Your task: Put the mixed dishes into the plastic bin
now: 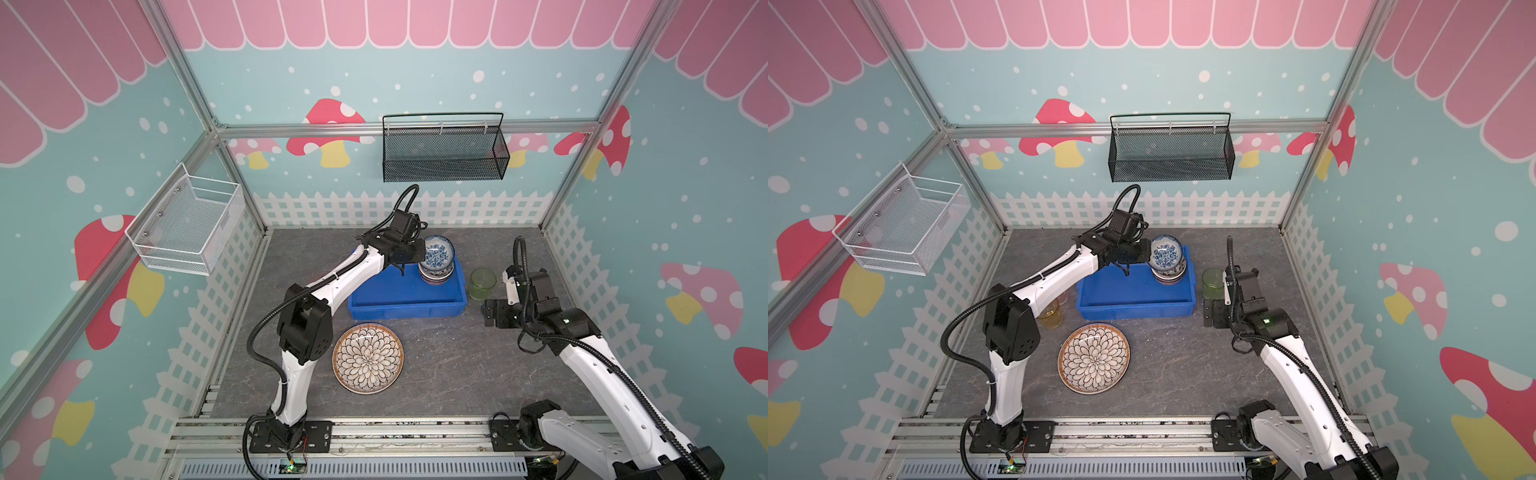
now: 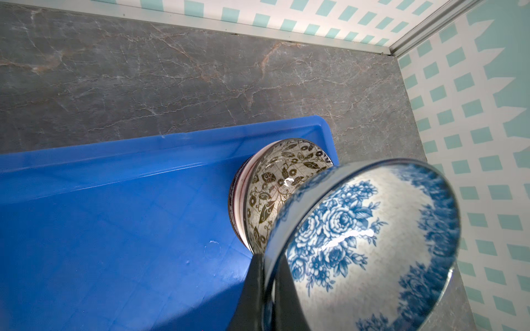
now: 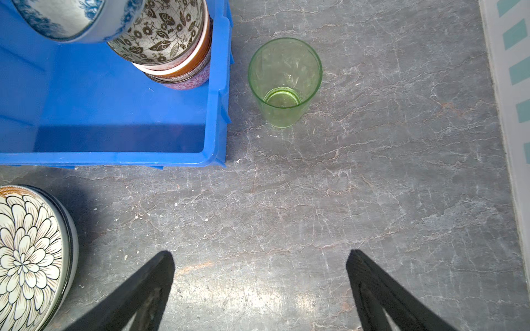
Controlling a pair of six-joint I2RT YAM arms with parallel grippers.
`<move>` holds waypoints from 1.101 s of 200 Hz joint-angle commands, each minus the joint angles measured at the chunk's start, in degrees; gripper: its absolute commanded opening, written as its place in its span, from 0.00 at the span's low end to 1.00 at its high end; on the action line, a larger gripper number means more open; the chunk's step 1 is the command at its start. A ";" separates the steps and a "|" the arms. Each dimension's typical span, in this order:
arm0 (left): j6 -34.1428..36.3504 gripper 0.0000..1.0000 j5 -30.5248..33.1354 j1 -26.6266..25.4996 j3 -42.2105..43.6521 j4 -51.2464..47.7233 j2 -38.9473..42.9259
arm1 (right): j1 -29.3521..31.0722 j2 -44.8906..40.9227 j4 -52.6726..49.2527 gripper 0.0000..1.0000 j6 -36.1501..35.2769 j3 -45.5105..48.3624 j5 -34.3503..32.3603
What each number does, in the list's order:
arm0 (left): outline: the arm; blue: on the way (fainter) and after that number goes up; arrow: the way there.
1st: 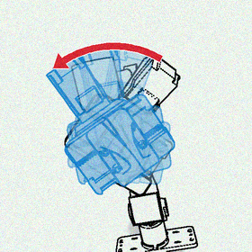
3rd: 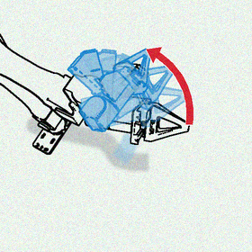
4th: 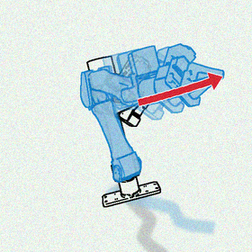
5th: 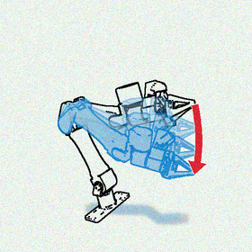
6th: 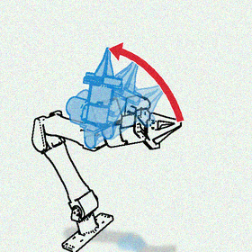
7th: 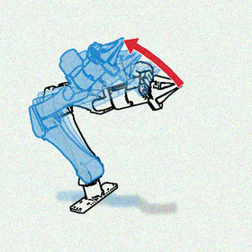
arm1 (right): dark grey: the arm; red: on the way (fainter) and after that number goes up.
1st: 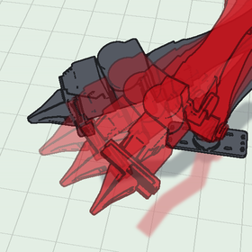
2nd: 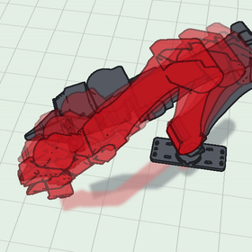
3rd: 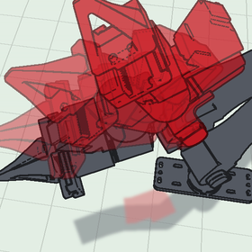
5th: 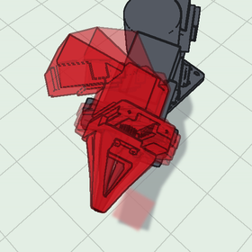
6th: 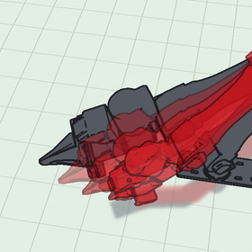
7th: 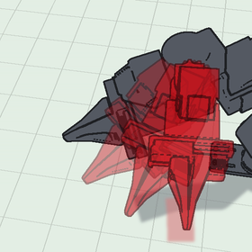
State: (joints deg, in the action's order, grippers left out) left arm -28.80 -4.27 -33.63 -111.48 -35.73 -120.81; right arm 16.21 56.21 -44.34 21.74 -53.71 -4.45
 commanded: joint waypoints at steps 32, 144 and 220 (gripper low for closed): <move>1.70 0.00 -0.65 0.54 -3.06 3.47 -3.08 | -0.47 0.73 -0.26 0.97 0.50 0.69 0.05; 1.22 0.00 -2.14 0.53 -6.16 4.41 -7.48 | -1.13 1.54 0.37 0.97 0.32 1.74 0.89; 1.22 0.00 -2.51 0.53 -6.99 4.31 -9.13 | -1.70 1.70 0.96 0.97 0.18 2.54 1.65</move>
State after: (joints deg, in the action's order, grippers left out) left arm -28.03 -5.69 -33.34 -115.92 -33.06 -129.56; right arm 15.07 57.67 -43.62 21.87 -51.81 -3.31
